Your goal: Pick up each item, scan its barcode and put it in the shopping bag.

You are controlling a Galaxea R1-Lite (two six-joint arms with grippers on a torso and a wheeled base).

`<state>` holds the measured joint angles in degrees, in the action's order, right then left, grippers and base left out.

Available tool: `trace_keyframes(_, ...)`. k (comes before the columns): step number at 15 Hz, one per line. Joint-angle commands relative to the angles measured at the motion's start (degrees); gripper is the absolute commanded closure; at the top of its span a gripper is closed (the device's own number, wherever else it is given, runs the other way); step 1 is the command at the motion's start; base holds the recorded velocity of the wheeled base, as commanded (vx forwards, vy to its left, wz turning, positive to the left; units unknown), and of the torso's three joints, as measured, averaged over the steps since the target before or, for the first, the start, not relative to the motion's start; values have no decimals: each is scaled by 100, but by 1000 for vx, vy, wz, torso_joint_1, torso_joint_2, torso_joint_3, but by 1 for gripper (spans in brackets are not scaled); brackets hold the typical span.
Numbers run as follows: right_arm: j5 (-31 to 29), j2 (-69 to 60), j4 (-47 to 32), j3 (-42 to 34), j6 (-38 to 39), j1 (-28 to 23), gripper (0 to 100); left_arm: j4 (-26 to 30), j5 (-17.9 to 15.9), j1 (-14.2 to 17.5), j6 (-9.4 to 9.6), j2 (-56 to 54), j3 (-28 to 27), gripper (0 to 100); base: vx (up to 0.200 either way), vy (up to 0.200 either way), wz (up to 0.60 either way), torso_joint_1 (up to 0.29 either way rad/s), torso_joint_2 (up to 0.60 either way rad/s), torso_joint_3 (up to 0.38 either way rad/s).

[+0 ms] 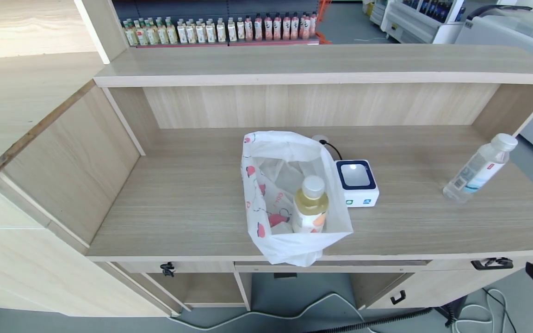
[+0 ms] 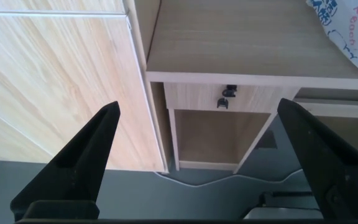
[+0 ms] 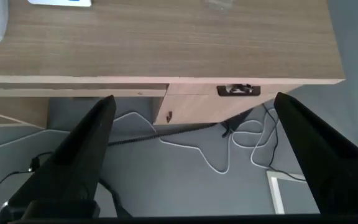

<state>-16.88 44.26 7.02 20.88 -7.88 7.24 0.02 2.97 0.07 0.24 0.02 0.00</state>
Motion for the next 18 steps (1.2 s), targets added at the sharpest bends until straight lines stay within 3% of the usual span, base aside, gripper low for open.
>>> trace_keyframes(1, 27, 65, 10, 39, -30, -214, 0, -2, 1, 1, 2, -2, 0, 0, -200, -200, 0, -2, 2, 2)
trace_keyframes(4, 247, 460, 150, 311, -30, -285, 0, -11, 1, 1, -33, -2, 0, 0, -200, -200, 0, 1, 1, 1)
trace_keyframes(6, 265, 724, 177, 601, -30, -390, 0, -11, 1, 1, -33, -2, 0, 0, 0, 0, 0, 0, 0, 0)
trace_keyframes(8, 361, 1225, 686, 812, -47, -654, 0, -11, -7, 1, -7, -2, 0, 0, 0, -100, 0, 6, 1, 1)
trace_keyframes(12, 1442, 1990, 1785, 777, -566, -1673, 0, -2, -7, 1, -7, -2, 0, 0, 0, -200, 0, 1, 1, 0)
trace_keyframes(18, 2286, 2965, 3060, 777, -513, -1770, 0, -11, -7, 1, -7, -2, 0, 0, 0, -167, 0, 4, 3, 1)
